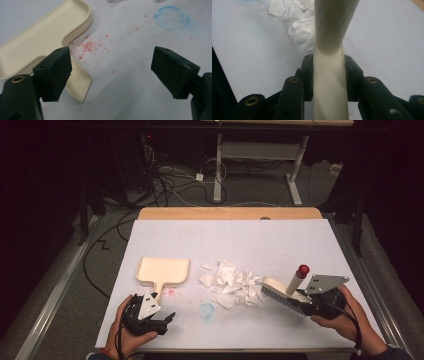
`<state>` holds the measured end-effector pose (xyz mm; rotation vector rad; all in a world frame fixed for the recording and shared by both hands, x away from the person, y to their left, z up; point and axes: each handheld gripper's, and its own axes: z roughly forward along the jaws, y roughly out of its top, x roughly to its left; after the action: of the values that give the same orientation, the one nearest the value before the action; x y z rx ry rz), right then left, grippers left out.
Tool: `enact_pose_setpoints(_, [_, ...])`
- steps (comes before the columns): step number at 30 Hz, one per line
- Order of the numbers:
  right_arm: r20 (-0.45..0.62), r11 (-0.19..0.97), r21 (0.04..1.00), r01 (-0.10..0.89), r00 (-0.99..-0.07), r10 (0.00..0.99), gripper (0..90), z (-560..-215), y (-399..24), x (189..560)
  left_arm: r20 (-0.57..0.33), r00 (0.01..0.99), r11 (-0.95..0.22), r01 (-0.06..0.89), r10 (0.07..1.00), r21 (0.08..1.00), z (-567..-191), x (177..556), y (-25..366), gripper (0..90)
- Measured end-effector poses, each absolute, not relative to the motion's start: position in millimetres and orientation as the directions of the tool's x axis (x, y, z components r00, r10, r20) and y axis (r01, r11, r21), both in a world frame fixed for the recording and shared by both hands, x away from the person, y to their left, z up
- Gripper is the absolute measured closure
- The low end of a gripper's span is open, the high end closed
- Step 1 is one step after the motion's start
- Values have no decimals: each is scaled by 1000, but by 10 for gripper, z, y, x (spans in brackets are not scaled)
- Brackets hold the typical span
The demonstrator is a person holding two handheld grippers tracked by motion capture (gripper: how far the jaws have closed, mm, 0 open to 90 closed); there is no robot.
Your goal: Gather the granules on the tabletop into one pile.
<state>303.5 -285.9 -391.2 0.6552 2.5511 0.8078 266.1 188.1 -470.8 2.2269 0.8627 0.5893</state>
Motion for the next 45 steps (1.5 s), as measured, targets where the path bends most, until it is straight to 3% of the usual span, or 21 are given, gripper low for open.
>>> enact_pose_setpoints(27, [-187, 692, 679, 244, -855, 485, 682, -4096, -2276, 3241, 158, 689, -568, 421, 707, 707, -4752, 2680, 1848, 164])
enact_pose_setpoints(45, [-205, 603, 773, 199, -821, 533, 681, -3697, -2552, 3055, 158, 685, -566, 424, 711, 707, -4750, 2677, 1854, 163])
